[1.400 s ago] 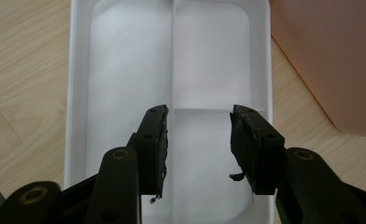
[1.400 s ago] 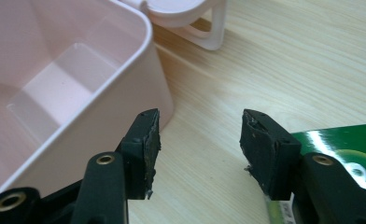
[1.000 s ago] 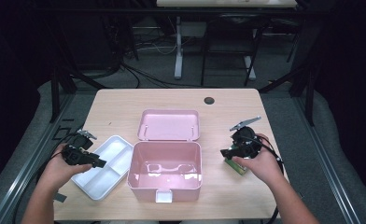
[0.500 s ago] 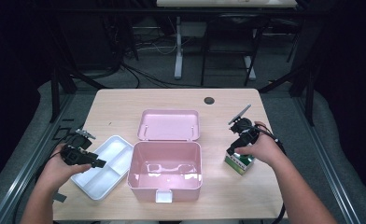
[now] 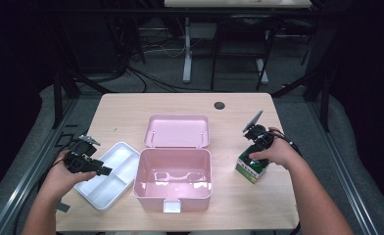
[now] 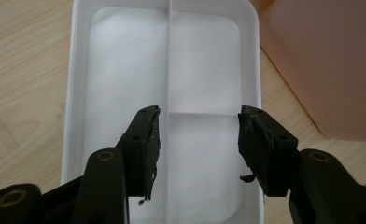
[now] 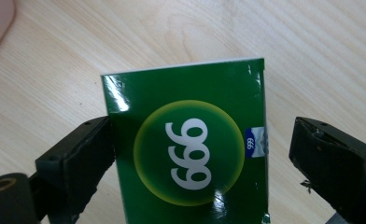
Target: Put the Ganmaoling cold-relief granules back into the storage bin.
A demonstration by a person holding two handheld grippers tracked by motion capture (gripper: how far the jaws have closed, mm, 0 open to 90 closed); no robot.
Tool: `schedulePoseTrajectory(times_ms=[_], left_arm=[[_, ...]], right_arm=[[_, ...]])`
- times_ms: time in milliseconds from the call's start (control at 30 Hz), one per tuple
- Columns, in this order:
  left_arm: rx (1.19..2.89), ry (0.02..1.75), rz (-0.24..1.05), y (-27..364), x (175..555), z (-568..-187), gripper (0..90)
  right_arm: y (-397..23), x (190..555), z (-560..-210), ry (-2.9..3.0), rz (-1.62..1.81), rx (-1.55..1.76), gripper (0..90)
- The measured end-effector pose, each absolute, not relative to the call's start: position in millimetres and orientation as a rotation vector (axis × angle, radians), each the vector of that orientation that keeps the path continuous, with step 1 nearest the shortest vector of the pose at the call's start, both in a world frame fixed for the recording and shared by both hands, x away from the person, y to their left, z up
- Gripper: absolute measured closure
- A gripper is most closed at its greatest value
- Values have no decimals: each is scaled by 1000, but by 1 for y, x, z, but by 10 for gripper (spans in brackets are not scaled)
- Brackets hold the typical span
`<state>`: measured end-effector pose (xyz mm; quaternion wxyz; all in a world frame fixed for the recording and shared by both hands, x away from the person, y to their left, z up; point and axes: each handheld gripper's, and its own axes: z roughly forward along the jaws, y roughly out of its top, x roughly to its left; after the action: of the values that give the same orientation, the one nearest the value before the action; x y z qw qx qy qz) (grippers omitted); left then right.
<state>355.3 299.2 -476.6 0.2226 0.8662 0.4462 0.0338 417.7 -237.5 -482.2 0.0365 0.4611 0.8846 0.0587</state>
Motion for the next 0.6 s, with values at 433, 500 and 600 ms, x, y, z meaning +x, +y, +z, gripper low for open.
schedulePoseTrajectory(times_ms=[433,500,600], left_arm=[[2396,1232,83,298,356,-479,487],[2396,1232,83,298,356,-479,487],[2401,1228,81,298,356,-479,487]], right_arm=[[-238,417,-489,2773,178,1418,110],[-238,416,-490,2770,190,1407,117],[-239,415,-491,2773,171,1407,121]])
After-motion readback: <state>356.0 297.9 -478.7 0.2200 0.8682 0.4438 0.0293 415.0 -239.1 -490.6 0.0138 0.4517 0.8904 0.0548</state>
